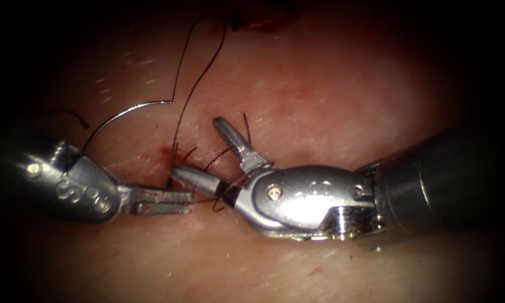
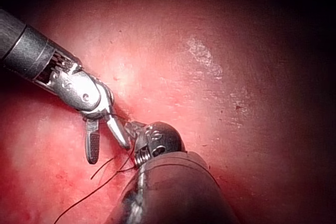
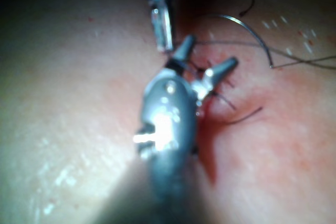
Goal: Wound Closure
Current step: Use the left gripper to wrap the suture twice around the right gripper
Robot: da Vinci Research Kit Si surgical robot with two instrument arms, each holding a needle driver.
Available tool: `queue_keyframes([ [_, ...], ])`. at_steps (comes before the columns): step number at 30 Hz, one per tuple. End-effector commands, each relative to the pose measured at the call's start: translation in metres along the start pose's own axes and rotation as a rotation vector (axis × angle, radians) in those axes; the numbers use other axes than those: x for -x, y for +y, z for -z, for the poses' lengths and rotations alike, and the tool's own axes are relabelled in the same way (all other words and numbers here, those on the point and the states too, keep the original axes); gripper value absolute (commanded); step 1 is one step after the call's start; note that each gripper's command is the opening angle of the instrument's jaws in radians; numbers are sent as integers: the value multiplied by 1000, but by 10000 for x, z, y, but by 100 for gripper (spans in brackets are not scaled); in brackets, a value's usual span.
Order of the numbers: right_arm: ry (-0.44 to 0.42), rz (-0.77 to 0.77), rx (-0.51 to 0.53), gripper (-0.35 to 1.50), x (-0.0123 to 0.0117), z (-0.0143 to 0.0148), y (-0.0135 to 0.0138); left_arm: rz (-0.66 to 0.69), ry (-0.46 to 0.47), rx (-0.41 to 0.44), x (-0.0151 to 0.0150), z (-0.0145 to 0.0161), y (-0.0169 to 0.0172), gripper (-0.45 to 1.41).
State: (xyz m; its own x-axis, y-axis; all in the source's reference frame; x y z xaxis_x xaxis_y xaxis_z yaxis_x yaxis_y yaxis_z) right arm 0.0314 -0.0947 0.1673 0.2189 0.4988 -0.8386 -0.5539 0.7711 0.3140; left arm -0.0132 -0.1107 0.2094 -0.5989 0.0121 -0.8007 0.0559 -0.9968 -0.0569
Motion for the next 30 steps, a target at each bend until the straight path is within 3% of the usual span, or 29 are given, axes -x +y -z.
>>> queue_keyframes([
  [1,-28,5,-6,98,8,-1,-16,6,1,3,-9,-7,14,-45],
  [9,-137,28,-20,93,26,2,-11,-11,-26,-17,-9,-1,10,-45],
  [15,-139,29,-29,93,26,-3,-17,-16,-33,-21,-14,-2,1,-45],
  [17,-138,28,-42,93,26,-7,-21,-11,-35,-22,-15,-2,-6,9],
  [20,-137,28,-51,93,25,-10,-26,-1,-47,-32,-13,-2,-12,73],
  [23,-136,28,-54,93,25,-10,-26,53,-91,-27,-5,-4,-15,108],
  [30,-136,28,-55,93,24,-9,-26,68,-249,14,14,-12,-3,131],
])
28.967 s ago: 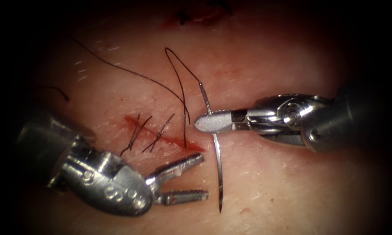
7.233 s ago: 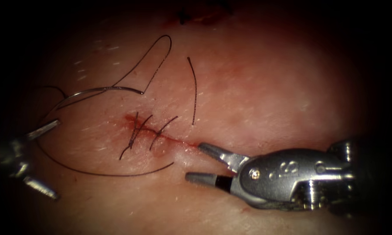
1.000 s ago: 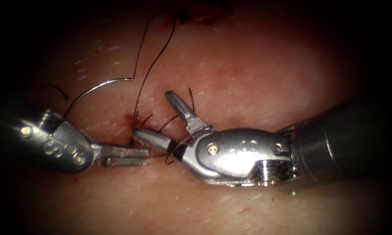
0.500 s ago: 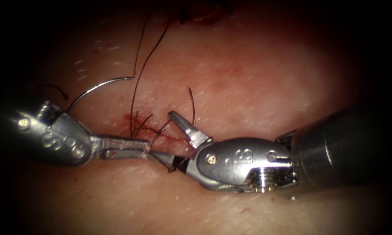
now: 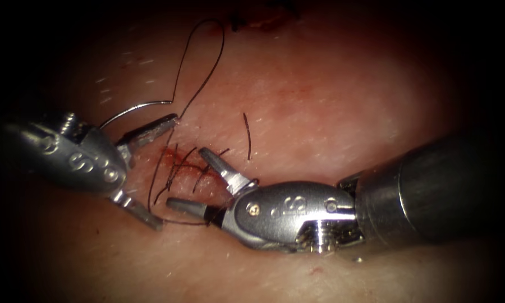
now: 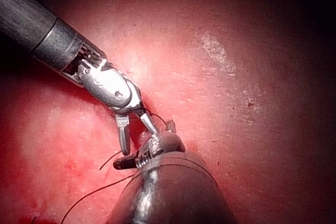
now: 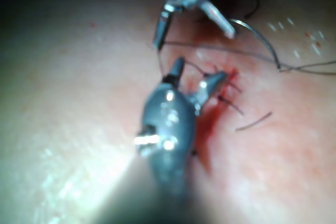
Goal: Wound Closure
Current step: Use the left gripper to wrap the suture twice around the right gripper
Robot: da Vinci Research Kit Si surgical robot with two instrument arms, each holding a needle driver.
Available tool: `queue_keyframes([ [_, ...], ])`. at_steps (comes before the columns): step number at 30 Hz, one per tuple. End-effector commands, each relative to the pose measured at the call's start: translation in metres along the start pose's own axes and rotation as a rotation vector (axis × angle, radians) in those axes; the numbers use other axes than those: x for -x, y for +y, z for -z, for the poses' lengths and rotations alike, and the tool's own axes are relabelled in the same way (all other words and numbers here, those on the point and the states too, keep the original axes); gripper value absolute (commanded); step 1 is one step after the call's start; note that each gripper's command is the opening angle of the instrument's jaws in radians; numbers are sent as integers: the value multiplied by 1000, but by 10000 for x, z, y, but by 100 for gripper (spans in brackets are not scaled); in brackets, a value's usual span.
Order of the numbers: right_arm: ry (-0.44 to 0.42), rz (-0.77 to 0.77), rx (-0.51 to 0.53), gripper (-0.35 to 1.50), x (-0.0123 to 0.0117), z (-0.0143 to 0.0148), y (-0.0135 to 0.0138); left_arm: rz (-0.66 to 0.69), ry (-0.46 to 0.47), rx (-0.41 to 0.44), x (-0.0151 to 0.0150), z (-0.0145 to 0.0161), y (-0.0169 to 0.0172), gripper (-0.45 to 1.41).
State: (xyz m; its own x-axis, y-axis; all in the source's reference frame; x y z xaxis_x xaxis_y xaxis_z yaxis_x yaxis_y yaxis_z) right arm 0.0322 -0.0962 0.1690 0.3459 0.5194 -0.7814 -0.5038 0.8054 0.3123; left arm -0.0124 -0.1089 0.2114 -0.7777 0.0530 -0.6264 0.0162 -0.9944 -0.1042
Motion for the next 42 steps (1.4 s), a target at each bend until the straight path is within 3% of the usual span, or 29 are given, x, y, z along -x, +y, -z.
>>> queue_keyframes([
  [1,1,-5,-5,93,3,-2,-15,3,-17,18,-5,-5,17,133],
  [5,1,-5,-5,93,4,-2,-15,3,-34,37,5,9,16,133],
  [7,1,-5,-5,93,4,-2,-15,86,-5,49,10,19,11,126],
  [12,1,-4,-6,93,4,-2,-16,459,211,123,16,37,3,111],
  [17,1,-4,-9,93,4,-1,-17,682,434,187,17,34,-10,108],
  [21,2,-3,-11,93,4,1,-16,838,497,149,23,12,-40,103],
  [29,1,-4,-13,93,4,4,-15,950,520,138,44,-45,-77,104],
  [35,2,-3,-14,93,5,3,-16,1032,528,122,58,-93,-88,108],
  [42,2,-3,-14,93,5,3,-16,1089,542,164,48,-120,-92,103],
])
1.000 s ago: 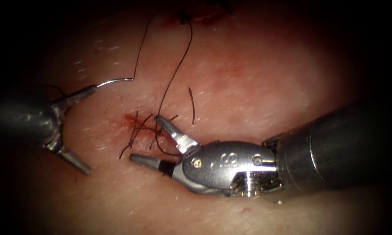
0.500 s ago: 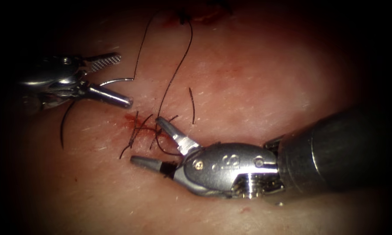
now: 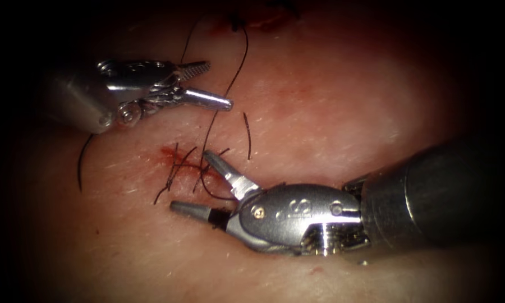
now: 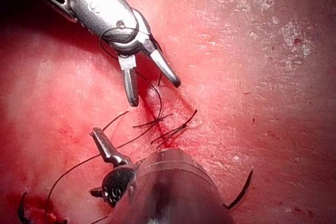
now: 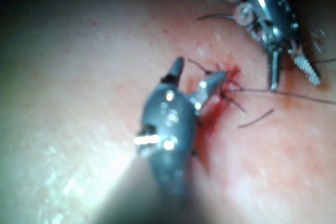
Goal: Wound Closure
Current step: Use the left gripper to wrap the suture twice around the right gripper, then wrap the long suture tail twice around the right gripper
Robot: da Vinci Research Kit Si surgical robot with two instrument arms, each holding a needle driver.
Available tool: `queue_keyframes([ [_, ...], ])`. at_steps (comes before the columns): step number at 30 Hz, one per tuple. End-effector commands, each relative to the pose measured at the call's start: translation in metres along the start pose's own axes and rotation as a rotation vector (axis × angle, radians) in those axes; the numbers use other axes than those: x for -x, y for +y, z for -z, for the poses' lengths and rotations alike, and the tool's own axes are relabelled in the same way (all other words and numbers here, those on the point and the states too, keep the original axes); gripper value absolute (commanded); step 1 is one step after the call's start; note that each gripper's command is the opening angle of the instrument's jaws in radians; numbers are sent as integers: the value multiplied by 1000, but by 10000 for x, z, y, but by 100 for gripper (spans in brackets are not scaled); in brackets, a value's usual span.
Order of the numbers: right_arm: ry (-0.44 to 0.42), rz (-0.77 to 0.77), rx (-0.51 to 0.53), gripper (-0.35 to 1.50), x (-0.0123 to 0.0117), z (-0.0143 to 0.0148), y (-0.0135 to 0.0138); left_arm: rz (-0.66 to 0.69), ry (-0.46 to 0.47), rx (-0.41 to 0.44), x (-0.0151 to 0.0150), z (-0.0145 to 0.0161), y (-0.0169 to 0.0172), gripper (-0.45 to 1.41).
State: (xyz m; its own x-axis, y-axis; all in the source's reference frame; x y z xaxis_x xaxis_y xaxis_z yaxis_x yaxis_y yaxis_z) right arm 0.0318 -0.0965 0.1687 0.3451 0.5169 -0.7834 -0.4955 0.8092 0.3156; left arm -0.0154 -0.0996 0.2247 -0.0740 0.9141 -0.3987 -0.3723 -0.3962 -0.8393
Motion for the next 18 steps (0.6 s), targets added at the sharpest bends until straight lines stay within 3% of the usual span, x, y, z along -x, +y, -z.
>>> queue_keyframes([
  [1,-1,-5,-4,93,4,-3,-15,12,-4,6,12,-10,10,99],
  [5,-1,-5,-4,93,4,-3,-15,18,-15,36,8,-21,11,79],
  [6,-1,-5,-4,93,4,-3,-15,15,-20,49,7,-24,11,64],
  [8,-1,-5,-5,93,4,-2,-15,10,-29,69,8,-25,12,22],
  [10,-1,-5,-6,93,4,-1,-14,2,-41,92,10,-22,12,-43],
  [18,-1,-6,-6,93,4,0,-13,-32,-76,136,24,9,16,-45],
])
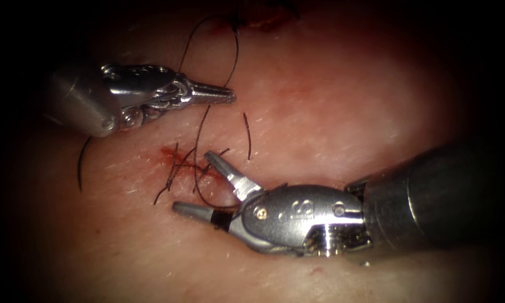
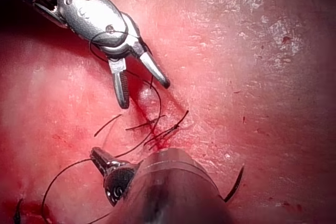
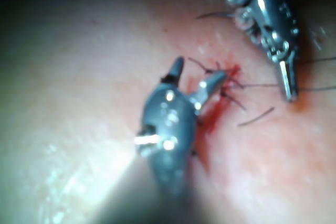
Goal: Wound Closure
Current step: Wrap the long suture tail twice around the right gripper, then wrap the long suture and twice around the right gripper
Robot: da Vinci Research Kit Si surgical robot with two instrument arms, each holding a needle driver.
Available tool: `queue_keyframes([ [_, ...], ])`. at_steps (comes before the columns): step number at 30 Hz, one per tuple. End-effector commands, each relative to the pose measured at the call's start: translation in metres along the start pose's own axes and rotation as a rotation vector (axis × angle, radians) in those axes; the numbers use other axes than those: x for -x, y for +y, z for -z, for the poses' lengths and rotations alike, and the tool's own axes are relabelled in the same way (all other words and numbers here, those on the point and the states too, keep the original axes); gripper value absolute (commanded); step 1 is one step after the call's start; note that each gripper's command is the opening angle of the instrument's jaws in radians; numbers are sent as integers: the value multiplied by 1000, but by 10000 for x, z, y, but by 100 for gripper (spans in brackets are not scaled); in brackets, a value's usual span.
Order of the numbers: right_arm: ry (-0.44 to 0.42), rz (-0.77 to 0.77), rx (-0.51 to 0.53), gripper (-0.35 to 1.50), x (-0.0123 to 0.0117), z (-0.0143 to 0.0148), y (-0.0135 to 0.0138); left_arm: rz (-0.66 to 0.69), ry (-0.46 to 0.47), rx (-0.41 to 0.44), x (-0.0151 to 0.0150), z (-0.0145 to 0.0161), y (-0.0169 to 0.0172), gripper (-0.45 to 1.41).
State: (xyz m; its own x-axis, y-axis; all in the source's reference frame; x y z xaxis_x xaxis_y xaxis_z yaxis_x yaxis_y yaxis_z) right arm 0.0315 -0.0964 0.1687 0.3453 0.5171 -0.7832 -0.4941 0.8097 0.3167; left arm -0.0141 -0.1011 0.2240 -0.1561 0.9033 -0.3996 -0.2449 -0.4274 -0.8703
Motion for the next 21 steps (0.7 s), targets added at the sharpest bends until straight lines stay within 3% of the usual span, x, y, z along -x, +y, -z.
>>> queue_keyframes([
  [1,-1,-6,-4,93,3,-3,-15,-9,-3,2,13,-4,9,-45],
  [9,19,-11,31,91,-5,5,-4,-36,-6,-19,16,29,26,-45],
  [21,17,-89,198,86,-11,30,26,-92,9,-27,12,51,90,-45],
])
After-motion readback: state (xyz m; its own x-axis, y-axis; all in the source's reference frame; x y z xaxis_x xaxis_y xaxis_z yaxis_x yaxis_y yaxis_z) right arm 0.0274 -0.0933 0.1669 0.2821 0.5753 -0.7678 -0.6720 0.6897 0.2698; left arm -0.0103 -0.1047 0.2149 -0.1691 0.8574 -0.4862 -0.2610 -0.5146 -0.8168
